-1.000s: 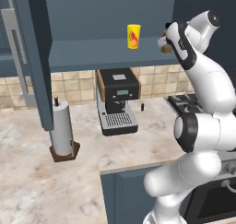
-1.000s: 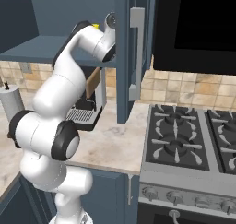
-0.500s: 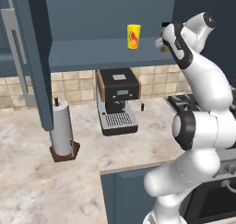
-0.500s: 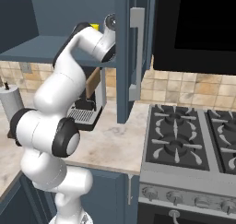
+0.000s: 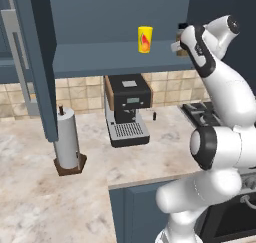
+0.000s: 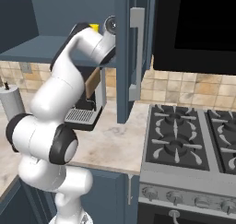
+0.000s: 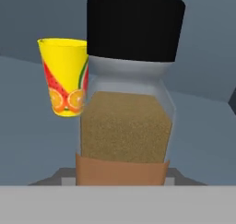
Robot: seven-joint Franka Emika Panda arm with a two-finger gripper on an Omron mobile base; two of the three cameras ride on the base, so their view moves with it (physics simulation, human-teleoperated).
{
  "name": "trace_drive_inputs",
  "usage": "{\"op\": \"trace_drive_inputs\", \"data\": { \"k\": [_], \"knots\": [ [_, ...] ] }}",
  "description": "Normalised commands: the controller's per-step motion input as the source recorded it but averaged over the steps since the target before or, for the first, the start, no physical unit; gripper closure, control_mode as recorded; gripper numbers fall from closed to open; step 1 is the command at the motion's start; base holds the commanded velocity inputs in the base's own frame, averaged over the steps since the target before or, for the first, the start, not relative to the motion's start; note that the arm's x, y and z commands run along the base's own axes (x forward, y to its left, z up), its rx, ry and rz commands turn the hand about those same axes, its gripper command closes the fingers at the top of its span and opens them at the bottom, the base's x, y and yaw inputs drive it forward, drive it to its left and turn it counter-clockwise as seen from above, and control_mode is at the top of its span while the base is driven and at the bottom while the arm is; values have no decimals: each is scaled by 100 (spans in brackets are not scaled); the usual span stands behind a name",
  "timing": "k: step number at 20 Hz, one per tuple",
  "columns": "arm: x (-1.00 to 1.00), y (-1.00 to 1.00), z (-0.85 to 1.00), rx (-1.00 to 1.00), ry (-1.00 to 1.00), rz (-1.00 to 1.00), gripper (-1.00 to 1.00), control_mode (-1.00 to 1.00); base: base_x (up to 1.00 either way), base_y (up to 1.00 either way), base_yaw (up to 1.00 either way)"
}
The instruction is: Take the cinnamon bottle from the cabinet and place it on the dining table, next to the plate with the cupcake. Then take the chocolate from the dining counter and place it on the cupcake plate.
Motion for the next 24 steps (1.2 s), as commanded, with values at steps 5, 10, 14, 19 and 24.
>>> {"op": "trace_drive_inputs", "data": {
  "k": [5,10,14,19,24],
  "knots": [
    [-37,37,0,-7,-12,5,100,-100,0,0,0],
    [-49,53,-1,-8,-3,-13,100,-100,0,0,0],
    [-49,36,18,0,1,-19,100,-100,0,0,0],
    [-51,26,23,12,3,-14,100,-100,0,0,0],
    [-63,24,12,9,0,-11,100,-100,0,0,0]
  ]
}}
